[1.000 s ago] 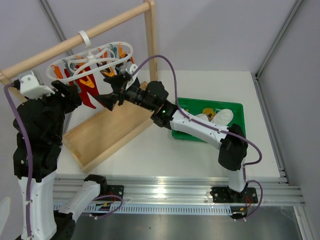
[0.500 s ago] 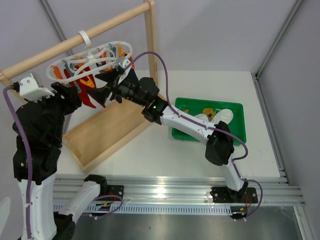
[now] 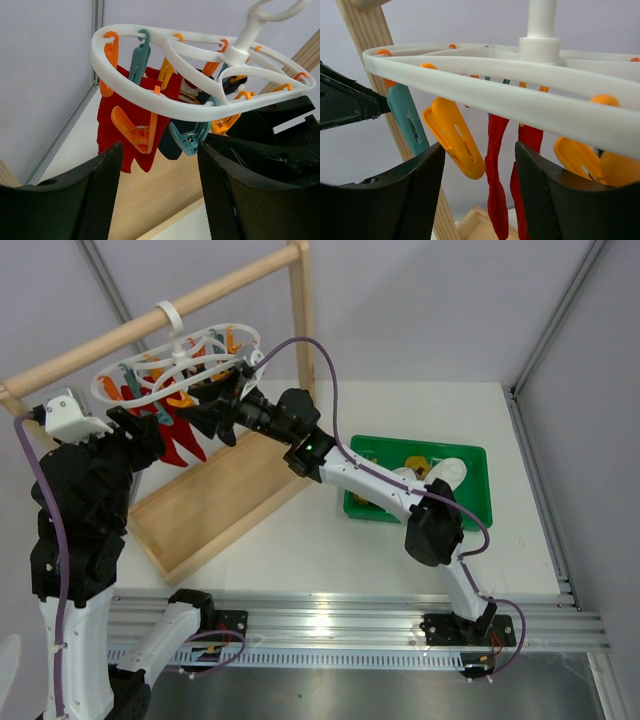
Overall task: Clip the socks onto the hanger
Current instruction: Open the clamp at the hanger.
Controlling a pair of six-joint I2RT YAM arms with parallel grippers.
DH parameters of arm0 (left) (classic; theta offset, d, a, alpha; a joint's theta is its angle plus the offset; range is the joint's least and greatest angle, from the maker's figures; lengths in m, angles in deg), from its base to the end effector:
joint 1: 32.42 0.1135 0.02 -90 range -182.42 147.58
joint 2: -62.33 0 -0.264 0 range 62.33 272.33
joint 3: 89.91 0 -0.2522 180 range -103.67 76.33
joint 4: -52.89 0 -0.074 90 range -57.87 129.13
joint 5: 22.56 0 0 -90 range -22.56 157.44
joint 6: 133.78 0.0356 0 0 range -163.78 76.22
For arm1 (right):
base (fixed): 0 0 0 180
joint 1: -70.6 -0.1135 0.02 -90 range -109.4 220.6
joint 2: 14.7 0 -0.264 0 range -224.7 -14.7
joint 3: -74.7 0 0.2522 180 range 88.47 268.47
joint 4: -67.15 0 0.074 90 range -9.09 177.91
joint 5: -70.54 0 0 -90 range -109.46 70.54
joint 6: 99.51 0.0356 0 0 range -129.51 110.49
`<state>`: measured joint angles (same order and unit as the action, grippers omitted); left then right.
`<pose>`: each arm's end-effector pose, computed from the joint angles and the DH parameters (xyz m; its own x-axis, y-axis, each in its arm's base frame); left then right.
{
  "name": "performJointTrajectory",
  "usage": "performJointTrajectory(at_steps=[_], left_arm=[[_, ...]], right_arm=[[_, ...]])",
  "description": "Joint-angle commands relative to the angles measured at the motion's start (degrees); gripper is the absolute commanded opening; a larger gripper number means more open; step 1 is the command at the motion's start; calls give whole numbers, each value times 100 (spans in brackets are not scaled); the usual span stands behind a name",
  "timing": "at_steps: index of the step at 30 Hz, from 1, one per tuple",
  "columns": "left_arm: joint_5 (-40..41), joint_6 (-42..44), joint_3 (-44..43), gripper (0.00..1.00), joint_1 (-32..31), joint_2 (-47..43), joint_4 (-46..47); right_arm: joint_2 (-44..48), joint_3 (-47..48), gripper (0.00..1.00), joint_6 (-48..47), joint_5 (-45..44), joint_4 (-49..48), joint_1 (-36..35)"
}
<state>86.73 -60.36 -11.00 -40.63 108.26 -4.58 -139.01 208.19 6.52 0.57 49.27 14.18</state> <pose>0.0887 -0.0009 0.5058 0.0165 -0.2745 -0.9614 -0.1953 0.9422 -0.2724 0.2738 0.4345 0.4207 -0.0209 0.4376 -0.8989 -0.9839 0.1505 0.0962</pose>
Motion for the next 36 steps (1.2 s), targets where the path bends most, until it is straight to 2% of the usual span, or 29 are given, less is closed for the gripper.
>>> performJointTrajectory(at_steps=[1,12,36], left_arm=[[-22,-144,40,64,56,-58,239],[233,-188,-109,60,56,144,292],[479,-118,-285,56,56,39,310]], right_arm=[[21,210,60,146,141,-299,44],[197,78,56,32,124,-238,35],[487,-274,27,128,159,-360,184]])
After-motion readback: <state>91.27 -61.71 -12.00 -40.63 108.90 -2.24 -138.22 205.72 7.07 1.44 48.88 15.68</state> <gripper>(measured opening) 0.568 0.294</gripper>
